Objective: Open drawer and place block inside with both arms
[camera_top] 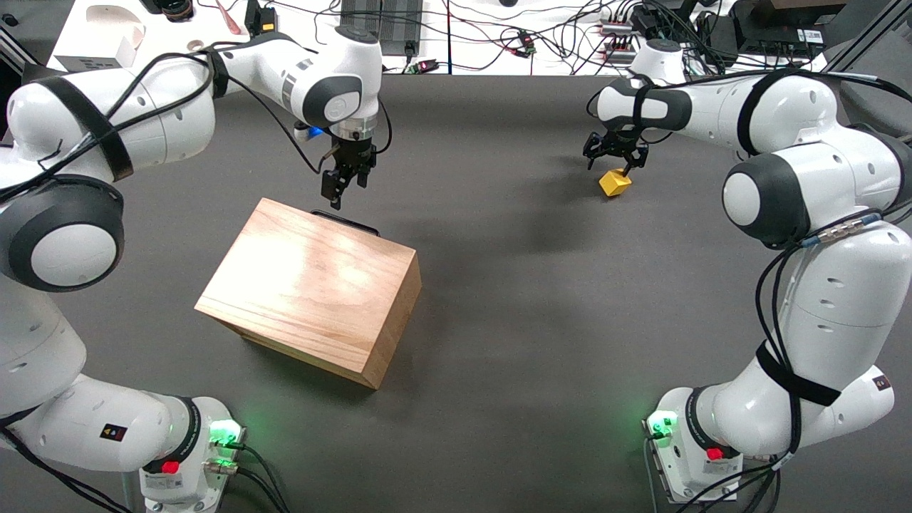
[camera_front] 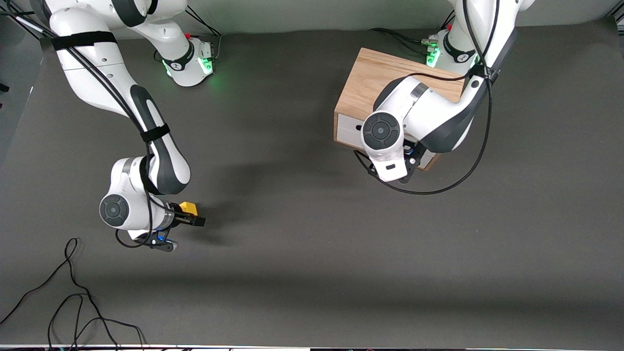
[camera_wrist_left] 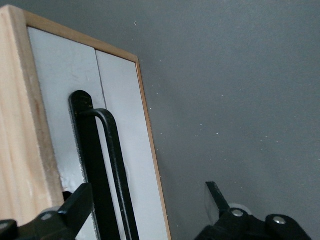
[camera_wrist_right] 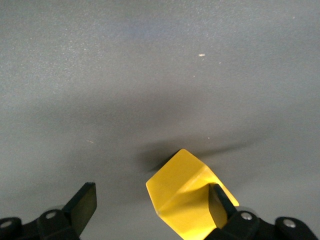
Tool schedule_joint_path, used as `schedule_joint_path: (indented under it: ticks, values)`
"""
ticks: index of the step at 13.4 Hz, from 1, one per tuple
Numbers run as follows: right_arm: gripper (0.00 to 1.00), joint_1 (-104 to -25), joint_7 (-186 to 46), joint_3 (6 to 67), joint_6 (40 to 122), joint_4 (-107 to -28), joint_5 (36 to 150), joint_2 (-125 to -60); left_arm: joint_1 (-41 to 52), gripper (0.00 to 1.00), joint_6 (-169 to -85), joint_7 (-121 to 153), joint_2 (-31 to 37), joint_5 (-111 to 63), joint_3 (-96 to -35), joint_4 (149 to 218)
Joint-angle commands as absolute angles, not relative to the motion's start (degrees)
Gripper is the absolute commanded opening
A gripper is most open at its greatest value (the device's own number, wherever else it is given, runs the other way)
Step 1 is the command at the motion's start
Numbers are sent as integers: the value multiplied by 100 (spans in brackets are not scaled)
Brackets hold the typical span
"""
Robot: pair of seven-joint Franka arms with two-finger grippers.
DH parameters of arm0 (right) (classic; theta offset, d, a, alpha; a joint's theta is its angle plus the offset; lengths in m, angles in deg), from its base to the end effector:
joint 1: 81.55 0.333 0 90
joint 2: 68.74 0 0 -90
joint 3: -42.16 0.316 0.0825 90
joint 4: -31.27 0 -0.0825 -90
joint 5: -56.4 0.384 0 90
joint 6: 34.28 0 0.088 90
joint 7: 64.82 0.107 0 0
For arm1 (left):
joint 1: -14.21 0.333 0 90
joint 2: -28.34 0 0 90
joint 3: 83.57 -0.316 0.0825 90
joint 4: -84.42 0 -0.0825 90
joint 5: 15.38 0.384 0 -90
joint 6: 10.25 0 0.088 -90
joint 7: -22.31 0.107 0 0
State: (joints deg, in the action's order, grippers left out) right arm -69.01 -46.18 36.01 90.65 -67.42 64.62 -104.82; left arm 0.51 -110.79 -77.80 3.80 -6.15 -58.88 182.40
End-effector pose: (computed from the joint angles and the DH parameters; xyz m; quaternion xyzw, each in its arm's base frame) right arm 0.6472 0.0834 0.2094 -0.9858 0.1443 0.0859 0.0043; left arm 0.5055 -0.3537 0.3372 -0.8590 -0.4830 0.0726 0.1538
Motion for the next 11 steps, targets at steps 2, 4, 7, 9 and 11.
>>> schedule_joint_path:
  ticks: [2,4,7,9,11]
  values:
    - [100,-6916,-4671,3601,9114,-6717,6537,-10504,6,100,-11457,-8051,479,-536,-5896,18628]
    - [100,-6916,-4680,3601,8913,-6647,6528,-10417,15,100,-11659,-8070,470,-553,-5896,18777]
    - [100,-6916,-4828,3601,8316,-6261,6502,-10364,15,100,-11730,-8070,391,-580,-5896,18848]
    - [100,-6916,-5223,3601,8138,-6207,6528,-10337,6,100,-11739,-8070,338,-588,-5896,18839]
    - [100,-6916,-5392,3601,8199,-6268,6537,-10390,23,100,-11817,-8070,338,-588,-5896,18822]
